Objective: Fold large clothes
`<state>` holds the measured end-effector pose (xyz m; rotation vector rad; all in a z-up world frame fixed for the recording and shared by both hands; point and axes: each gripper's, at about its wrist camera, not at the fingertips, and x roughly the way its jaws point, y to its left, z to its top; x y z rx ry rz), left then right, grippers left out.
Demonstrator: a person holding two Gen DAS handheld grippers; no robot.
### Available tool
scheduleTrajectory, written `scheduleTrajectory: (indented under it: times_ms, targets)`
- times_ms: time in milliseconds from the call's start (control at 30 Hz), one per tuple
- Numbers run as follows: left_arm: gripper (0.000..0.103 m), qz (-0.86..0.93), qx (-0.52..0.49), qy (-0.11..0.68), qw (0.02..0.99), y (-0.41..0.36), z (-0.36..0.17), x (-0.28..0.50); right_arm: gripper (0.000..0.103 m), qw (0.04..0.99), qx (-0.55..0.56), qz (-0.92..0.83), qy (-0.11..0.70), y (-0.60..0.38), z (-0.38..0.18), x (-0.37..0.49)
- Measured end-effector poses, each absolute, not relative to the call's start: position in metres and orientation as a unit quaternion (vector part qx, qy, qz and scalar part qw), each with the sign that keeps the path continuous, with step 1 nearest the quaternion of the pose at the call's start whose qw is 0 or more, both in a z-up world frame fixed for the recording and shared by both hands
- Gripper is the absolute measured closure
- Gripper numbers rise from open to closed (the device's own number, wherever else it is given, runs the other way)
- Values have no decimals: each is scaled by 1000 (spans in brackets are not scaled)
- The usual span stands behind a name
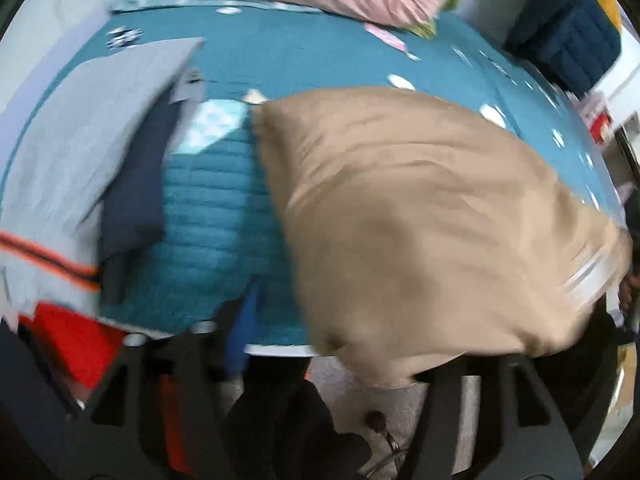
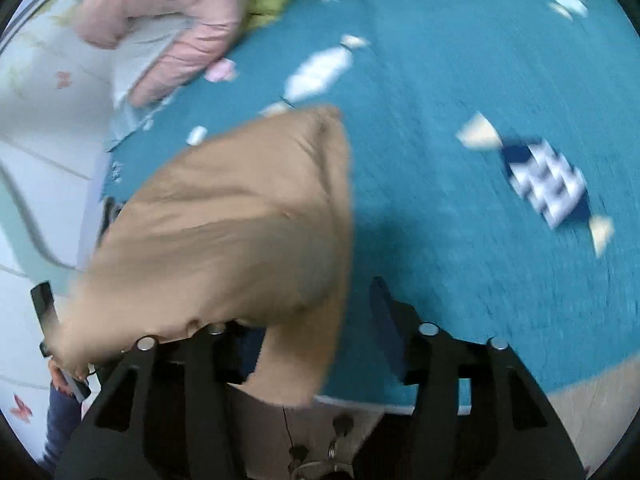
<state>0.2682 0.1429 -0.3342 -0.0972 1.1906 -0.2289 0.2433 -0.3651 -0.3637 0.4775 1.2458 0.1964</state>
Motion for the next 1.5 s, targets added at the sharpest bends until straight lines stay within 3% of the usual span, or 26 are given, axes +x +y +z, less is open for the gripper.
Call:
scheduleTrajectory:
  times_ms: [67, 200, 333, 400, 433, 467, 600, 667, 733, 933, 1100, 1300, 1500]
  targets:
    - [28, -93, -58, 544, 832, 157, -324, 261, 45, 792, 212, 78, 567, -371, -350, 230]
    - [21, -66, -100, 512, 851, 183, -299, 247, 45, 824, 210, 76, 521, -375, -312, 218]
    - [20, -19, -139, 461, 876, 189, -275, 237, 45, 856, 180, 106, 473, -343, -289, 220]
    - [20, -19, -142, 444, 884, 173, -269, 237, 55, 857, 177, 122, 469, -318, -293, 228]
    - [20, -21, -138, 442, 886, 165, -269, 239, 67, 852, 180, 129, 474, -312, -298, 231]
    - [20, -22, -133, 438, 889, 156, -269, 240, 72, 846, 187, 132, 482, -305, -307, 237]
    - [20, -28, -162, 463, 871, 147, -278, 238, 83, 805, 178, 81, 560, -288, -371, 259]
    - [20, -37, -172, 482, 858, 153, -286, 234, 99, 777, 194, 48, 597, -300, -412, 261]
    - [20, -41, -178, 492, 851, 164, -289, 225, 103, 771, 231, 49, 591, -313, -421, 258]
    - [14, -24, -284, 440, 851, 218, -288, 204, 99, 814, 204, 67, 540, -289, -362, 265]
    - [14, -32, -294, 487, 821, 193, -328, 237, 97, 835, 182, 158, 495, -205, -319, 306]
    - [14, -38, -275, 538, 796, 149, -382, 262, 97, 824, 155, 170, 518, -128, -342, 368]
    - [11, -53, -289, 565, 771, 138, -415, 267, 103, 781, 180, 143, 580, -116, -406, 388]
